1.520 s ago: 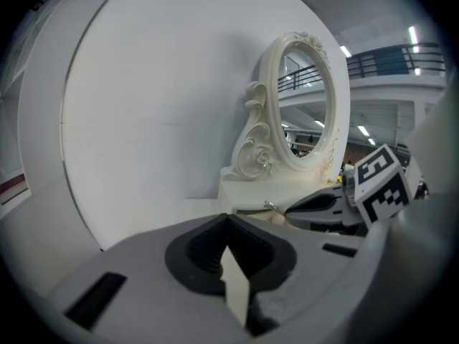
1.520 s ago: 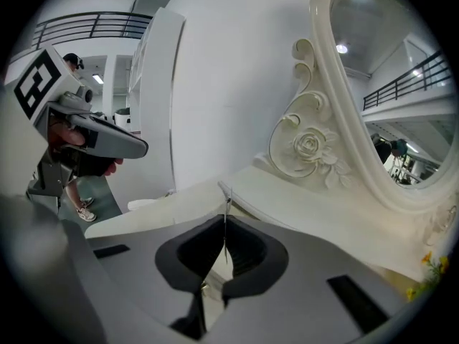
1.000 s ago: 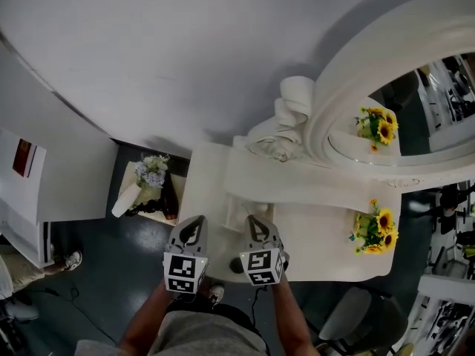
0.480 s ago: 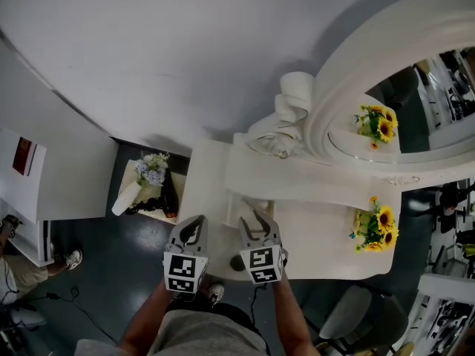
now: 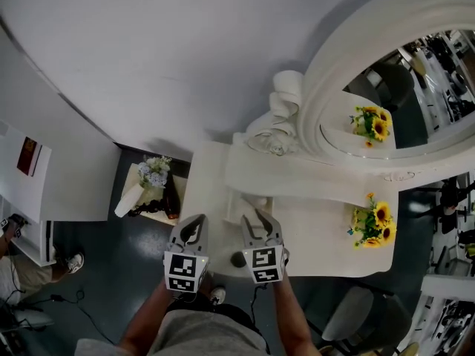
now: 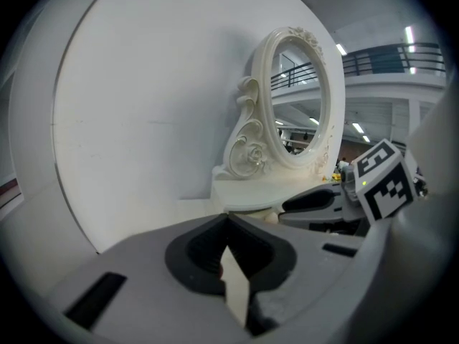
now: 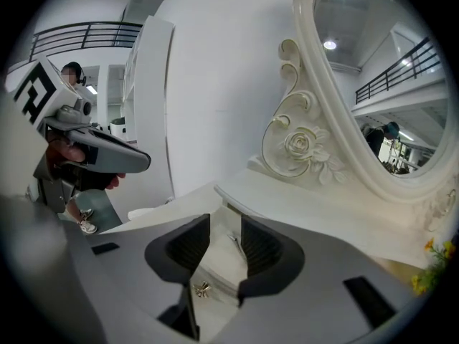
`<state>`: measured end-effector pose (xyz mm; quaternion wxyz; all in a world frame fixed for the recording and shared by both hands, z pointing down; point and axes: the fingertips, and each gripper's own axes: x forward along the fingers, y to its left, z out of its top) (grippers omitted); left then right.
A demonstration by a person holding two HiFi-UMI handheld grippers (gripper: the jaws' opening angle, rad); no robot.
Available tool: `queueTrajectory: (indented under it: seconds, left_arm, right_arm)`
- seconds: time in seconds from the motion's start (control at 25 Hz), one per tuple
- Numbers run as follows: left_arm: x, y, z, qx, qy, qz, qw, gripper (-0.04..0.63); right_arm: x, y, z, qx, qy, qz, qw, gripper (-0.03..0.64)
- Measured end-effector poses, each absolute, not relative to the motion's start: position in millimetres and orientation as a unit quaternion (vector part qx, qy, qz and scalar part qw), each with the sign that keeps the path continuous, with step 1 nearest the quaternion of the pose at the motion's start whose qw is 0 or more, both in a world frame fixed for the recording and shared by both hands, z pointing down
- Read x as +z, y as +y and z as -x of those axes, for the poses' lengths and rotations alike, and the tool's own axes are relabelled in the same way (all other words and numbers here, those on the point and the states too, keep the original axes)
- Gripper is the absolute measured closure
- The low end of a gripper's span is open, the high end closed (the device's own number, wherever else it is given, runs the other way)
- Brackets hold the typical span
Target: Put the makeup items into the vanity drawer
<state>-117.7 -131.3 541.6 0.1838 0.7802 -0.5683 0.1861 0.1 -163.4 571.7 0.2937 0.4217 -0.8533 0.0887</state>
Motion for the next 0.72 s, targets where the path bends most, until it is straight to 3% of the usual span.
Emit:
queueTrajectory:
  seconds: [0.24,0.72]
  left_arm:
    - [515,-116,106,0.176,-0.563,-0.792,0.159,0.595]
    - [464,-76,75,0.158,-0.543,-0.817,0.112,0.595]
  right_arm:
    - [537,-143,-11,0.088,-0.855,-0.449,0.246,0.478]
    - [467,-92,-55,0.054,-0.836,-0.522,0.16,0.578]
